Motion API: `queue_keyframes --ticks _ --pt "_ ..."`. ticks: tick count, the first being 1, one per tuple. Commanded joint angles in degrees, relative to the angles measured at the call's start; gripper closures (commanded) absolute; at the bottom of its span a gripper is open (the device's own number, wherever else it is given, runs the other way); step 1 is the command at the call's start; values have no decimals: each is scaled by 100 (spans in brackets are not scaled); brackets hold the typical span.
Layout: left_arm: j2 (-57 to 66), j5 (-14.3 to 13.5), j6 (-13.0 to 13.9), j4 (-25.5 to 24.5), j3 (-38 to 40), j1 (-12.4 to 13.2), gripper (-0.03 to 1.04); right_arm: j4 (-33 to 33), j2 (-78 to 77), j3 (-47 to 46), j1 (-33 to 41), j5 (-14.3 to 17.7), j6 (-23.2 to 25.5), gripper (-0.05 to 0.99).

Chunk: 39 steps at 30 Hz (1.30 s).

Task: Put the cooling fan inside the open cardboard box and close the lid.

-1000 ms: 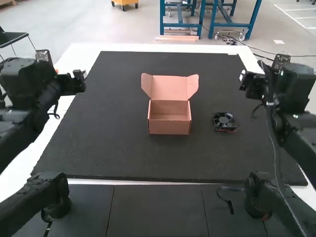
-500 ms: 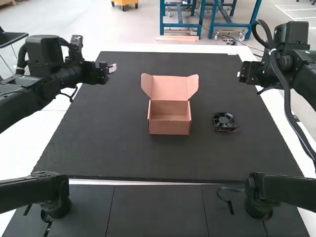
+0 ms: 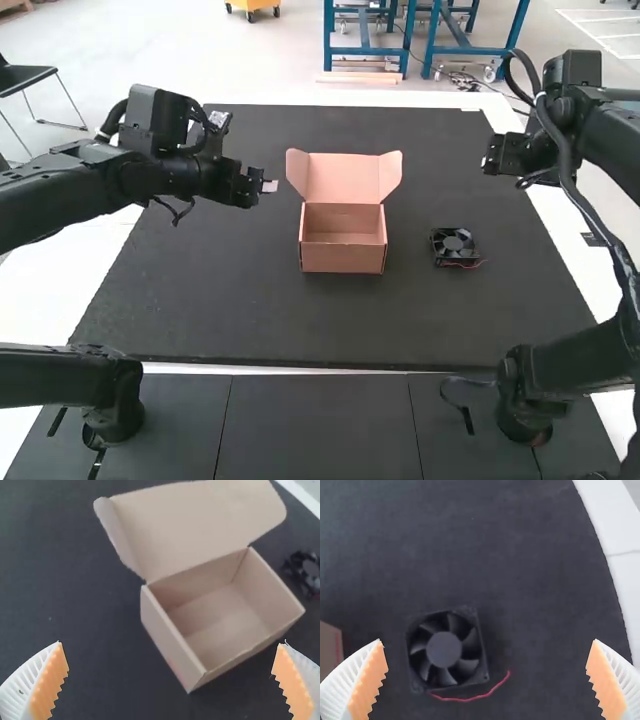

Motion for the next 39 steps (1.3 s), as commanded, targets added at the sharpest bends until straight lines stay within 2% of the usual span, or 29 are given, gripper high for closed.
queue_keyframes --ticks 1,5,8,14,20,24,32,39 --pt "44 -231 449 -265 583 -50 5 76 280 310 -280 18 -263 3" --pt "203 -240 677 -555 908 -59 5 156 808 397 -509 -78 -456 3" --pt "247 -240 1046 -669 1005 -85 5 164 1229 441 -588 -140 -588 3" --pt "308 -240 1240 -775 952 -252 5 156 1739 485 -500 -307 -808 3" --pt "291 -231 1257 -669 864 -463 5 147 2082 459 -236 -386 -1265 3" --pt "308 -231 1257 -616 864 -498 5 120 2337 468 -175 -368 -1519 3" --pt "352 -231 1257 -590 882 -463 5 120 2873 494 -192 98 -1642 3" --pt "361 -222 1257 -581 935 -463 5 103 3145 503 -184 203 -1634 3"
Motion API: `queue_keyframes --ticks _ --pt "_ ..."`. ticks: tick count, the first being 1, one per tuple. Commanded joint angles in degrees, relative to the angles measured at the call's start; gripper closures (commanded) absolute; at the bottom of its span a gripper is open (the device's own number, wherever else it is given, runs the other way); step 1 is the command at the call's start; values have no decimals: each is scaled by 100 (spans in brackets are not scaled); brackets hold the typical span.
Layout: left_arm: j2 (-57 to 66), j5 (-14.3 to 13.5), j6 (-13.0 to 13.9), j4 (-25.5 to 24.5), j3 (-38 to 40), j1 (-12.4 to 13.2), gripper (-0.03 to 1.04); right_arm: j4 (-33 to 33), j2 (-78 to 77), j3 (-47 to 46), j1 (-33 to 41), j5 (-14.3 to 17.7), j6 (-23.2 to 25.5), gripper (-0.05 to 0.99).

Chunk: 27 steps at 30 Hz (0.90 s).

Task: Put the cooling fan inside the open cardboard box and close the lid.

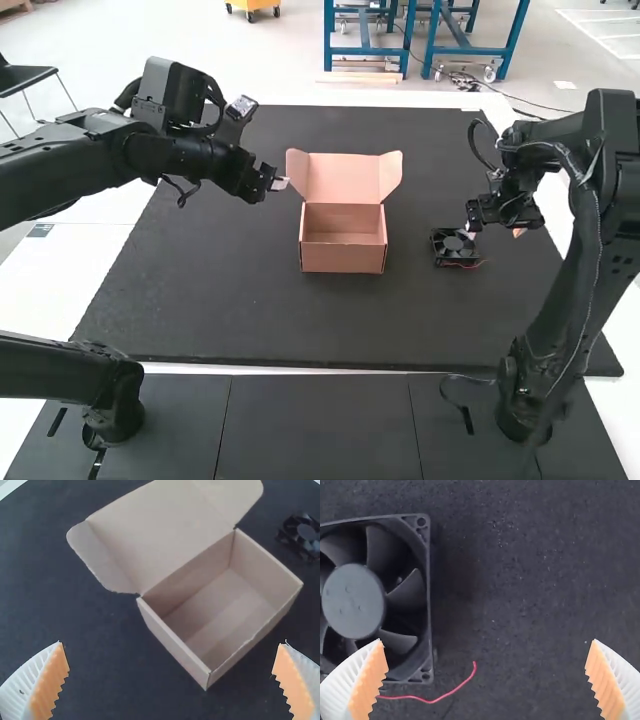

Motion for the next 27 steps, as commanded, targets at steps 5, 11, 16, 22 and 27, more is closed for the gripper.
queue_keyframes --ticks 5,11,16,22,27 --pt "13 -17 64 61 146 1 5 5 160 254 15 225 -62 4" --pt "13 -17 46 61 163 1 5 13 336 333 15 225 -45 4" --pt "5 -17 29 53 163 1 5 13 486 403 42 225 -36 4" --pt "5 -17 29 26 172 1 5 -13 688 535 42 146 52 4" --pt "-4 -17 11 17 172 1 5 -83 793 658 50 146 61 4"
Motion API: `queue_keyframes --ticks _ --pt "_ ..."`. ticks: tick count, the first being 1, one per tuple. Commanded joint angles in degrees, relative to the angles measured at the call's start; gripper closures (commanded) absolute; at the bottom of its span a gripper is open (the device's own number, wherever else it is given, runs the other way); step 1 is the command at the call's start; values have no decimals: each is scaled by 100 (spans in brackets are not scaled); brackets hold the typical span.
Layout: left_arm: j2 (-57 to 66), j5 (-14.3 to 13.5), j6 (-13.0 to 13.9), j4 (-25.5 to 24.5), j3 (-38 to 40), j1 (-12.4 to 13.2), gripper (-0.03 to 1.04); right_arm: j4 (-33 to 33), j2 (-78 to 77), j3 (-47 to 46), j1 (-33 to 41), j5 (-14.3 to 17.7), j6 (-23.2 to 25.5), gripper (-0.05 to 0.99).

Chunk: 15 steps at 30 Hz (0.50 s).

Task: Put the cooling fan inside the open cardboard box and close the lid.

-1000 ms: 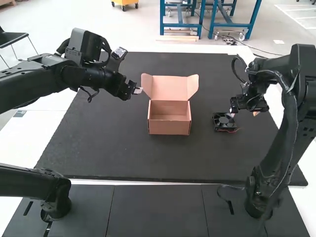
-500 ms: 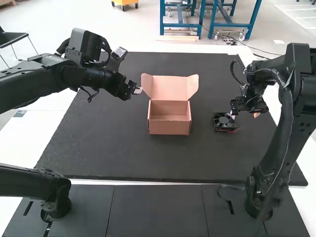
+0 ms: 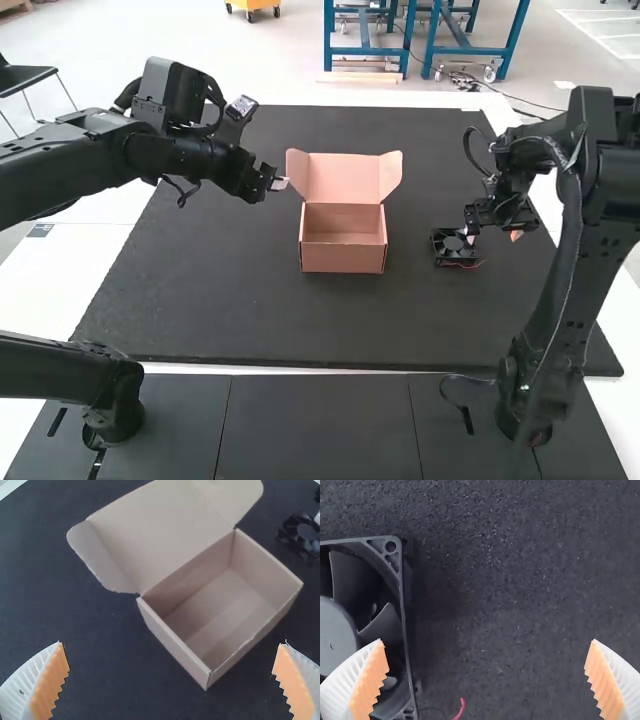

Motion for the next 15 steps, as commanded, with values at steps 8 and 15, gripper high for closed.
queue_keyframes --ticks 8,15 --pt "-13 -17 -4 39 170 9 5 -299 164 248 59 -5 32 4" --pt "-31 -17 -66 66 170 9 5 -431 279 239 121 -14 59 5"
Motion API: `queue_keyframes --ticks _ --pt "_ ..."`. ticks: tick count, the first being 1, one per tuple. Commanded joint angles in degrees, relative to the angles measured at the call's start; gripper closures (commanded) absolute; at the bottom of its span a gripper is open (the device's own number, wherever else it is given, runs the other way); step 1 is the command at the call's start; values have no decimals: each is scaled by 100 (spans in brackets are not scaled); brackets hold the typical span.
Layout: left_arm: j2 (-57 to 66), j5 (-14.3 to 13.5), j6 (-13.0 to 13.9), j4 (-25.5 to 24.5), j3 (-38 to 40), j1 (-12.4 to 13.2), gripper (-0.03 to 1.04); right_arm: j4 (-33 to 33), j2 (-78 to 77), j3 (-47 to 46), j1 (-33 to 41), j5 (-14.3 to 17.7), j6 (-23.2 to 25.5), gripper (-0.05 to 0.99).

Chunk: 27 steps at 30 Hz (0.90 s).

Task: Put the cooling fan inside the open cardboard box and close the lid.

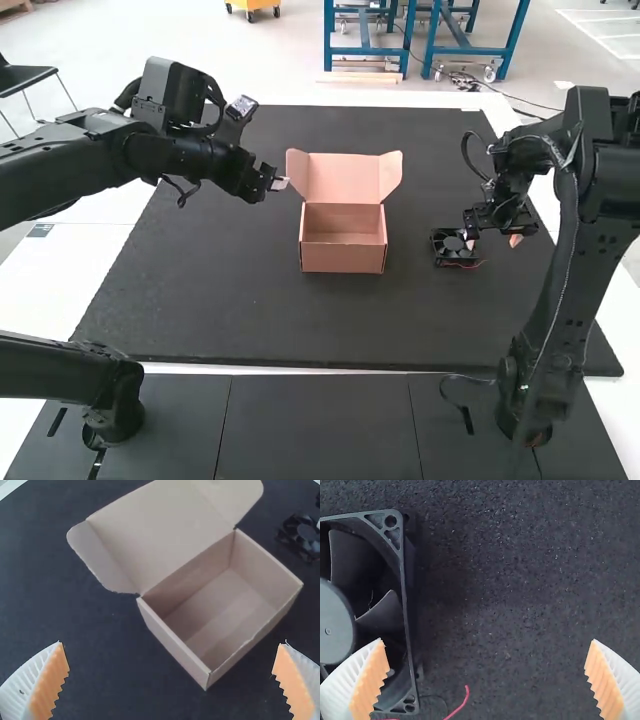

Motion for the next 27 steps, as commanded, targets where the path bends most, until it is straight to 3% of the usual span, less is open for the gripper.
queue_keyframes --ticks 1,9,18,27 --pt "-31 -17 -50 61 170 9 5 -81 159 169 97 -20 54 5" --pt "-92 -17 -130 35 170 1 5 -81 185 169 158 -205 28 27" --pt "-101 -17 -138 9 179 9 5 -72 220 266 158 -679 46 70" --pt "-101 -17 -138 -26 232 9 5 -90 308 248 158 -811 72 72"
